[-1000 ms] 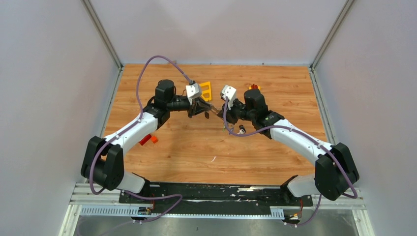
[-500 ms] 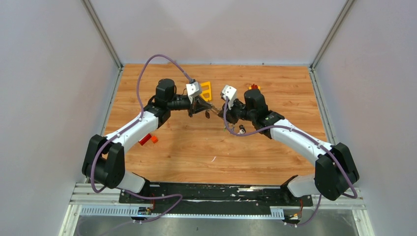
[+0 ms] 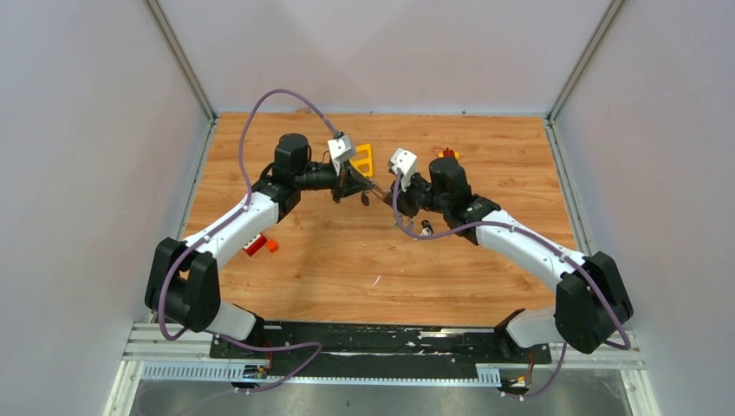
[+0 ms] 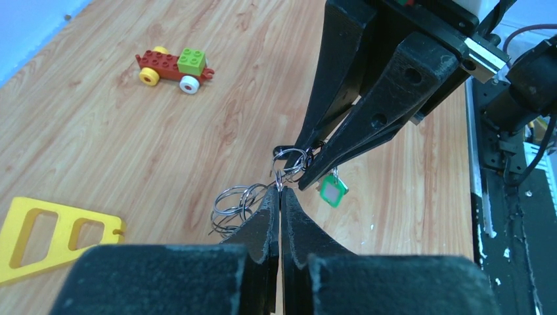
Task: Put the keys on the keyring
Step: Adjust the keyring.
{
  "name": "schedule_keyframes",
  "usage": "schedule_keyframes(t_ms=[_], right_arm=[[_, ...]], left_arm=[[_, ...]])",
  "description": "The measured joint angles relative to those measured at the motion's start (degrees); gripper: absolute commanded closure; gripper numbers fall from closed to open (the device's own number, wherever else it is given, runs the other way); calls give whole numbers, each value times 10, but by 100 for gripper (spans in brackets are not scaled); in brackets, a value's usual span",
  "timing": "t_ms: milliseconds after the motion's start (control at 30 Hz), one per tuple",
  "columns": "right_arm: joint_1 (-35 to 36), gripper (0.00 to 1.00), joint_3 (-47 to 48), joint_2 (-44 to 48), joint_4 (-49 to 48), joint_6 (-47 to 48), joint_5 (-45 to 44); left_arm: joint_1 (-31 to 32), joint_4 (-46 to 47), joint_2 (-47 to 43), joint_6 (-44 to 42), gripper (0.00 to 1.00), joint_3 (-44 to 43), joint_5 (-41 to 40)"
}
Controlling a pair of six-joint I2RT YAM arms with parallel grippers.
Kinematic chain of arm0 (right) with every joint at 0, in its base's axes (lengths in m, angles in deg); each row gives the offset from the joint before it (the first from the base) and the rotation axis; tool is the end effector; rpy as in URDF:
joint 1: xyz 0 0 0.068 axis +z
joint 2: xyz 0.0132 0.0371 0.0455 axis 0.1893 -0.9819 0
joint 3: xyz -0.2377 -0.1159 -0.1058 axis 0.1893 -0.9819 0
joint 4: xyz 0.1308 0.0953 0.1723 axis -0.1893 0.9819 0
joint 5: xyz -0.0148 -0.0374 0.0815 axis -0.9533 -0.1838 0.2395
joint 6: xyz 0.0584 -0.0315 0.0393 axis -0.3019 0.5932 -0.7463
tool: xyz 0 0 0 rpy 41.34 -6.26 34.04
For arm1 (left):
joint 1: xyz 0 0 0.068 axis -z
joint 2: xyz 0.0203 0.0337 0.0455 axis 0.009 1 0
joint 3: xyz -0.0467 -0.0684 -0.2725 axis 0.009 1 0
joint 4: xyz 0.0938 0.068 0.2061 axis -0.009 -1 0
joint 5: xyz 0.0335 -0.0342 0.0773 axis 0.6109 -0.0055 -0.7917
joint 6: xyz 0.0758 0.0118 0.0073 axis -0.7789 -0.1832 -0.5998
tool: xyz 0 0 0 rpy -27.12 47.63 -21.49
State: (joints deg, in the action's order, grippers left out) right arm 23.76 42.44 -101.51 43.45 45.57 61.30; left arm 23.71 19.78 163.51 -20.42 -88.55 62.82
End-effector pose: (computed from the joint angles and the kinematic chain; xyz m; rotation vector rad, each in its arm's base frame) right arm 0.2423 0.1969 0.2878 -1.0728 1.7446 0.5962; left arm 0.2700 -0.1780 0.3170 1.0776 1.5492 -1.0578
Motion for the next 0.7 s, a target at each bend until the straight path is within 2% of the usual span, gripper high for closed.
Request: schedule_keyframes(t_ms=[167,367,433,700], right_arm=[[0,77,3,0,-1,-5,5],[0,55,3,0,-5,-13,28],[0,54,3,3,-6,-14,42],[-31,62,3,34,-10,-8,138]], left_arm=[[0,-20,2,8,100,-9,0],[0,-61,5,-8,100,-21,-1],[0,-78,6,-21,100,-26,-2],[0,-167,7,-113,100,-52,6]])
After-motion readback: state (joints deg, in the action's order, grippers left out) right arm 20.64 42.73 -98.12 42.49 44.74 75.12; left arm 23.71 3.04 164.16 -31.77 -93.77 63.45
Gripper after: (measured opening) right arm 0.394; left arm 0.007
